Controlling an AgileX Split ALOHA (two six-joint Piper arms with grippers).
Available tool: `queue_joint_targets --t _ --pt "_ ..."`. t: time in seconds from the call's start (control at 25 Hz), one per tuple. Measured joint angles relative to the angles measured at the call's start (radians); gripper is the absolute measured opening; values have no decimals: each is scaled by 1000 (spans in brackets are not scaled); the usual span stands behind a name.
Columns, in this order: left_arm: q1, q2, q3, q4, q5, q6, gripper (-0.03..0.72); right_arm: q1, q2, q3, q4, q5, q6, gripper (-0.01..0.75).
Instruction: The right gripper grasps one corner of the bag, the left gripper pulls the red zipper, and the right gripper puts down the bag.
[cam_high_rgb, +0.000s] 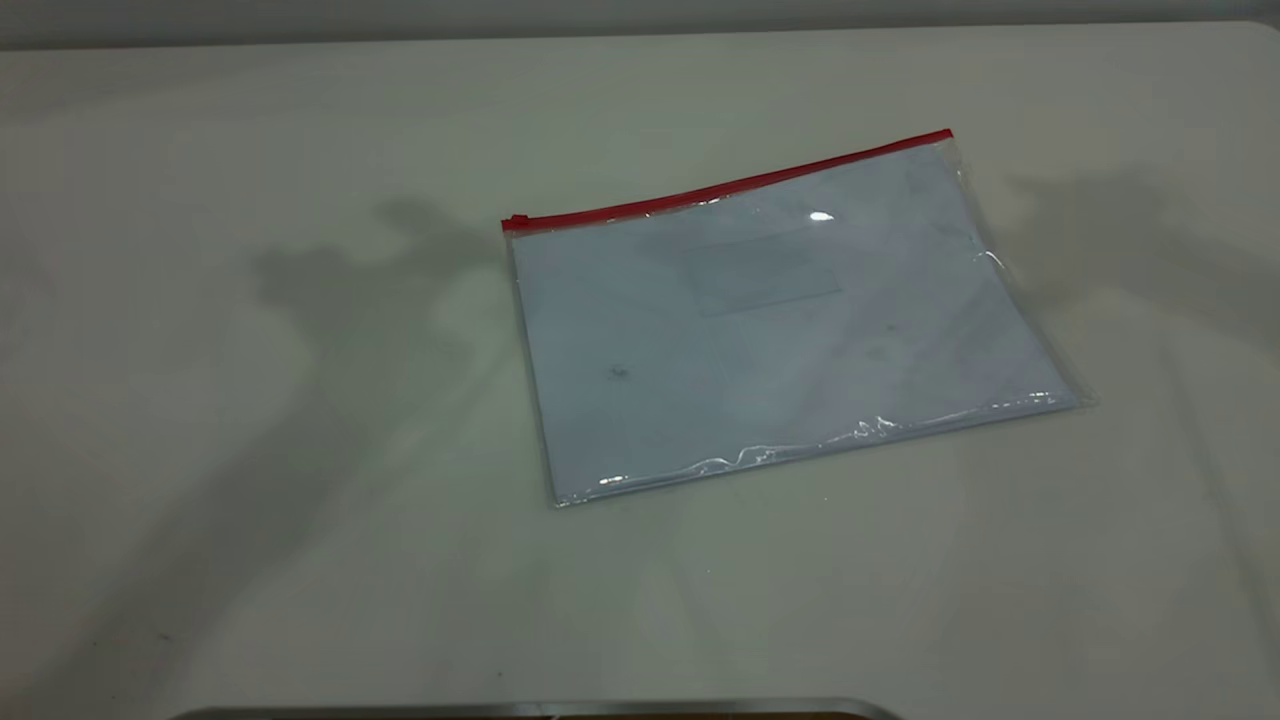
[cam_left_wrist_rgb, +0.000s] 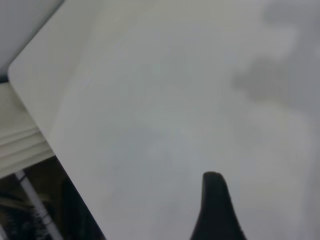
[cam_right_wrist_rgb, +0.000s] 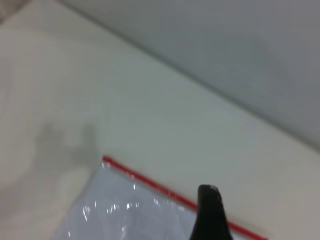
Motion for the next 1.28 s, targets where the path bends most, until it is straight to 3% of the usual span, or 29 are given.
queue_joint_targets --t 0.4,0.68,0.8,1.28 --pt "0 -354 0 -3 5 -94 582 0 -499 0 -242 118 382 591" --pt "0 -639 21 -22 5 -180 582 0 -764 0 -417 320 642 591" --pt "0 -769 83 -76 5 -188 582 0 -853 14 -444 320 724 591" --pt "0 -1284 618 -197 6 -186 582 0 -1269 514 -435 320 772 591"
